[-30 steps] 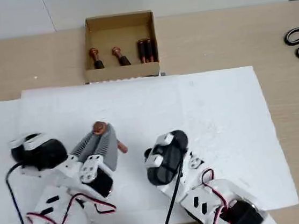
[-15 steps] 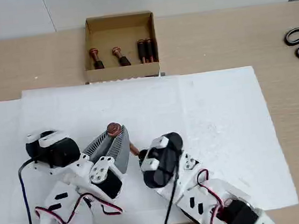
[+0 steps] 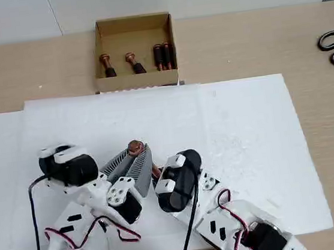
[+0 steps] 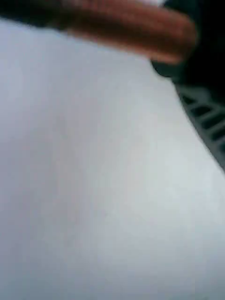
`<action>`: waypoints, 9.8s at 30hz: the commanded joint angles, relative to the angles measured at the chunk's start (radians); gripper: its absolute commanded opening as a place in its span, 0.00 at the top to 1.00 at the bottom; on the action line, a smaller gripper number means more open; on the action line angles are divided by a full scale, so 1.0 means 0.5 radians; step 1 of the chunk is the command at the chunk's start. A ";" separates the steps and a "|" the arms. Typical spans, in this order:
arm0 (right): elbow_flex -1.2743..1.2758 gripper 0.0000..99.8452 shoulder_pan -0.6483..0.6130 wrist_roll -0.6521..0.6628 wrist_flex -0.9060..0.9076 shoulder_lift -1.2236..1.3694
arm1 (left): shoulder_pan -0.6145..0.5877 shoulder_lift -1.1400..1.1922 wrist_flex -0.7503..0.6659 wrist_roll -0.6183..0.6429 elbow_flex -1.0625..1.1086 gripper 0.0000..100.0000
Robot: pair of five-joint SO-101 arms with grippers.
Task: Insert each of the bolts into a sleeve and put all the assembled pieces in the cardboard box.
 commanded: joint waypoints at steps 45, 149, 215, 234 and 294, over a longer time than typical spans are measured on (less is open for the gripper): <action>-0.028 1.00 -0.014 -0.015 -0.051 -0.026 | -0.043 0.006 -0.037 -0.071 0.002 0.99; -0.153 1.00 0.164 -0.006 -0.044 -0.026 | 0.114 0.009 0.313 -0.381 -0.054 0.82; -1.126 1.00 1.198 -0.276 -0.361 1.229 | -1.169 0.000 -0.049 -0.018 0.833 0.99; -1.765 1.00 1.026 -0.288 -0.652 2.156 | -0.868 -0.003 -0.144 -1.000 0.833 0.99; -5.241 0.82 0.999 -0.285 -0.741 5.645 | -0.875 -0.003 -0.144 -0.997 0.833 0.99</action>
